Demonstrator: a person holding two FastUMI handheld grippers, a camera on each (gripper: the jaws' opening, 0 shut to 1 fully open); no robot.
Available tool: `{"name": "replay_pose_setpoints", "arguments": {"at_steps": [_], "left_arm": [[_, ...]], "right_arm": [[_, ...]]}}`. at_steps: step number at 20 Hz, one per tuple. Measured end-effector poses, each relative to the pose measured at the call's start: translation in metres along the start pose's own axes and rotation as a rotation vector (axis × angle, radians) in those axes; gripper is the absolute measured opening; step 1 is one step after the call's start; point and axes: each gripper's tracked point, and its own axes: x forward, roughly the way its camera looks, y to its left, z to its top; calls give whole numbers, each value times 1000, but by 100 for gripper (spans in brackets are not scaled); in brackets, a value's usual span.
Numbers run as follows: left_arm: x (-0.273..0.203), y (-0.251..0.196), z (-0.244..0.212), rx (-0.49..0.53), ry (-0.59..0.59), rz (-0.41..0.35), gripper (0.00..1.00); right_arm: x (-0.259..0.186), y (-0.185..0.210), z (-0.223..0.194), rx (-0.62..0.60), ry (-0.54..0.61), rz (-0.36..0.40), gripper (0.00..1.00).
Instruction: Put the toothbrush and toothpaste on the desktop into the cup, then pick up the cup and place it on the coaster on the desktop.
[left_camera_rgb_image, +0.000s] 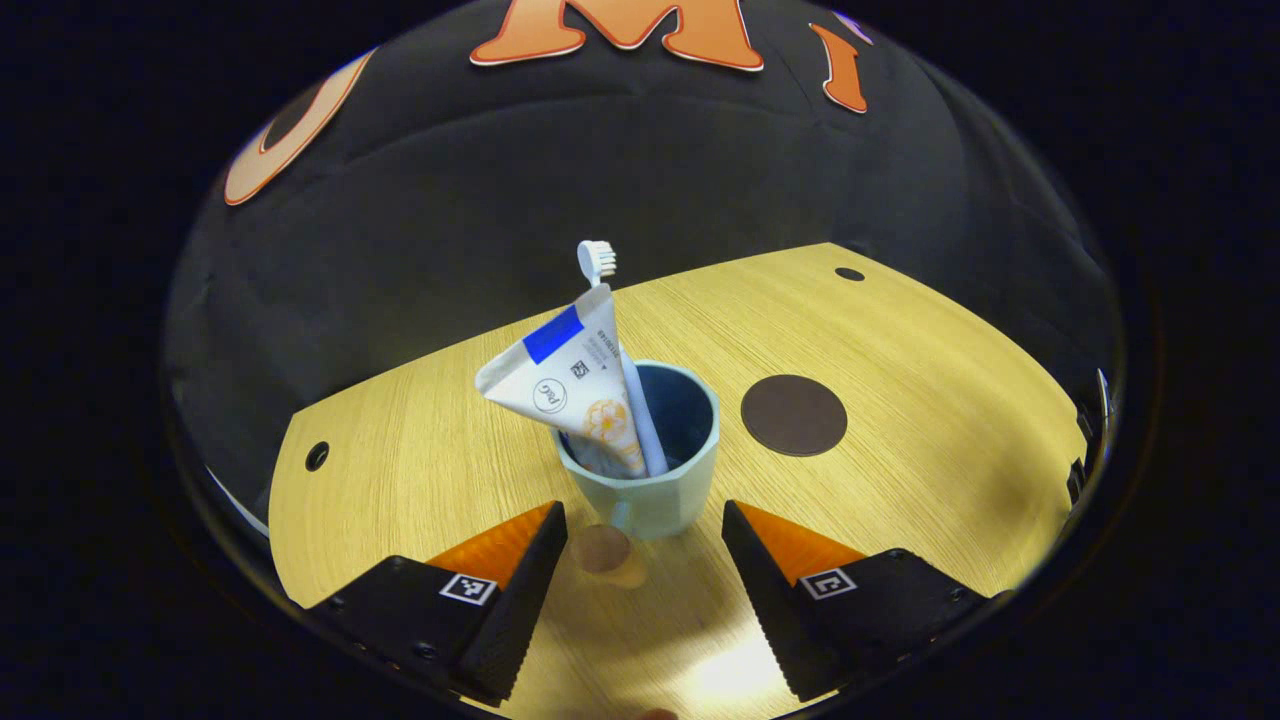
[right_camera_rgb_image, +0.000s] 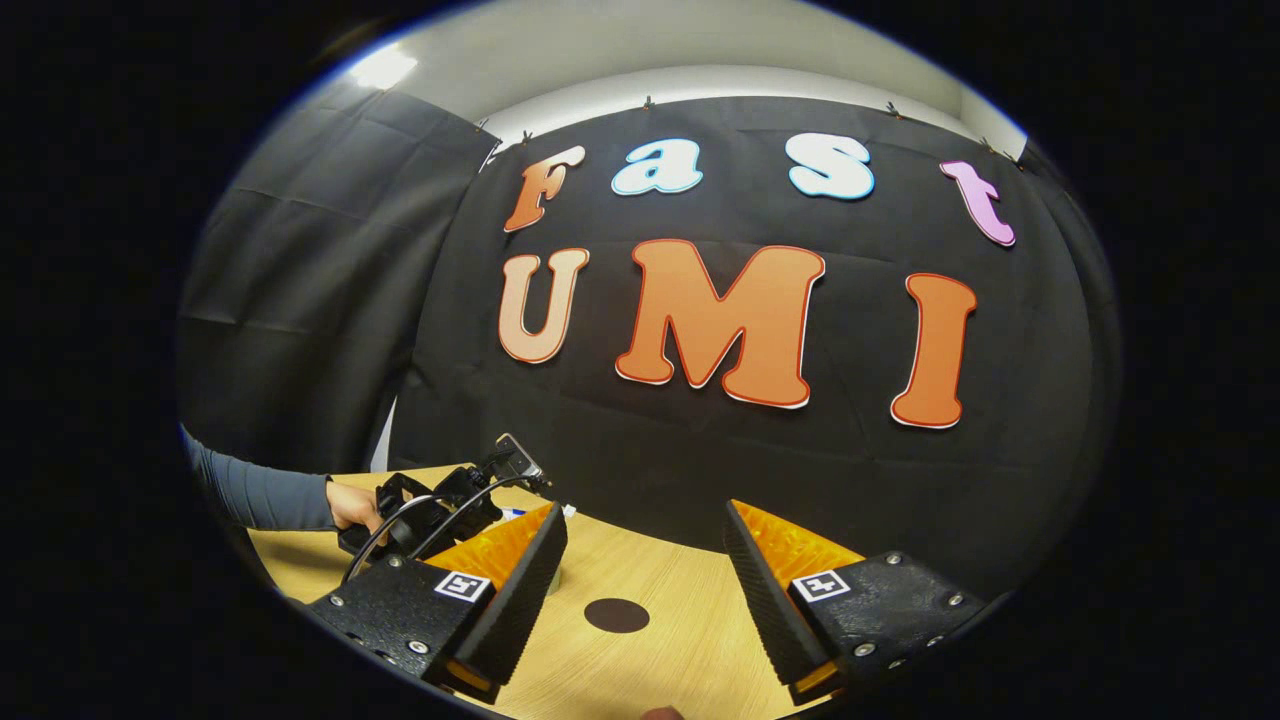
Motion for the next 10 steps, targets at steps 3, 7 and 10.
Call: {"name": "replay_pose_setpoints", "arguments": {"at_steps": [3,7,10], "left_arm": [[12,-5,-9,19,66,-27,89],[22,2,-13,50,112,-9,75],[19,2,-20,52,133,-13,59]], "right_arm": [[0,-2,-5,3,16,-6,94],[-1,-4,-10,12,13,-7,94],[-1,-3,-13,32,13,1,94]]}}
